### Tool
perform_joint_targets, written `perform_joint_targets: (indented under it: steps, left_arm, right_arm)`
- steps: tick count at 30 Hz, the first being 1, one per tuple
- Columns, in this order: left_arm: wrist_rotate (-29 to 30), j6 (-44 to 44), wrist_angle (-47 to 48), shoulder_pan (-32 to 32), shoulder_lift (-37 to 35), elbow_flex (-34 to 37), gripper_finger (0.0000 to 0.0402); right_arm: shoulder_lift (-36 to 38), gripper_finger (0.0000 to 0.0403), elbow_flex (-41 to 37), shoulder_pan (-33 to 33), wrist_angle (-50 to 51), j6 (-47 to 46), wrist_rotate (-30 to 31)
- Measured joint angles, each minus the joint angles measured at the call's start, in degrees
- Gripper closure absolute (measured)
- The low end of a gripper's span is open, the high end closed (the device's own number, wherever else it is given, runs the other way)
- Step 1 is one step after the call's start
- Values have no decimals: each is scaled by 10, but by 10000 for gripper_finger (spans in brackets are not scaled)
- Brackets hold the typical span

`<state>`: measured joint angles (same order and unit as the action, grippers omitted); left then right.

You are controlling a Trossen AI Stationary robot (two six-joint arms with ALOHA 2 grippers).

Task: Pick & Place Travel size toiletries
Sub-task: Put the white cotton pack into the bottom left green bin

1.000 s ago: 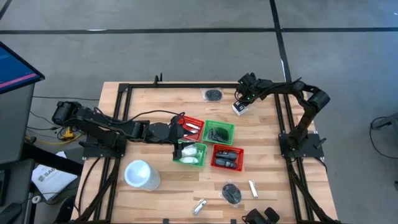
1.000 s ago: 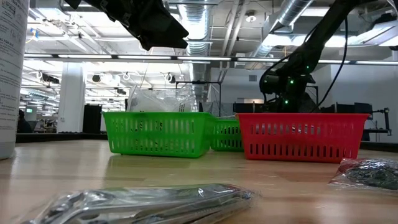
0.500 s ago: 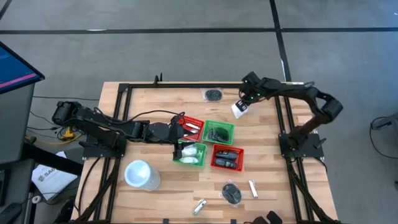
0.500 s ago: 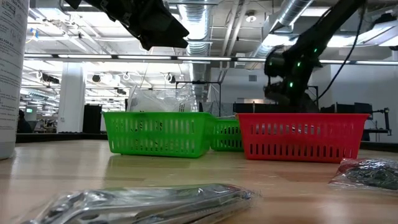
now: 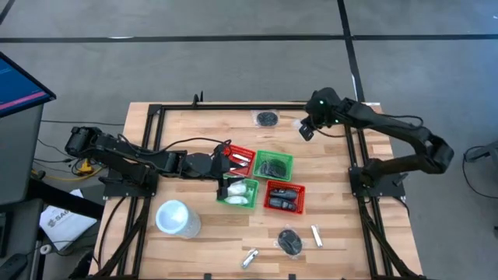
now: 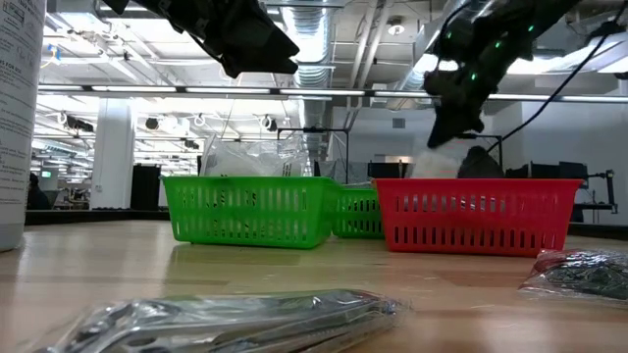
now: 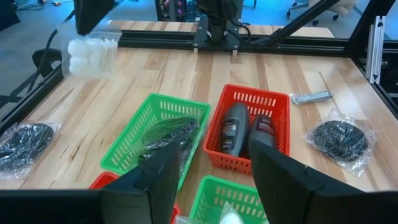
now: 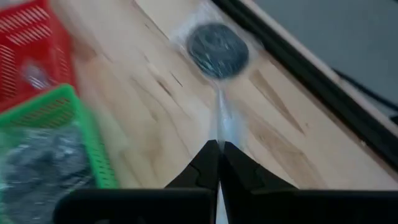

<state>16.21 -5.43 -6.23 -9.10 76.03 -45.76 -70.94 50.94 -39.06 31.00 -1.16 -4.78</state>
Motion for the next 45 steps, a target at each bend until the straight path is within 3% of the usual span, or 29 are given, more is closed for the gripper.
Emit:
perform_joint_targets:
  steps: [8, 17, 30, 45]
  left_arm:
    - [0, 2, -26, 0, 0, 0, 215]
    - [0, 7, -81, 0, 0, 0, 215]
    - [0, 37, -150, 2, 0, 0, 215]
    - [0, 52, -201, 2, 0, 0, 215]
  right_arm:
    - [77, 403, 0, 73, -2, -18, -1]
    - [110, 403, 1, 185, -54, -36, 0]
    - [110, 403, 1, 329, -169, -34, 1]
    - [72, 403, 1, 415, -249, -34, 3]
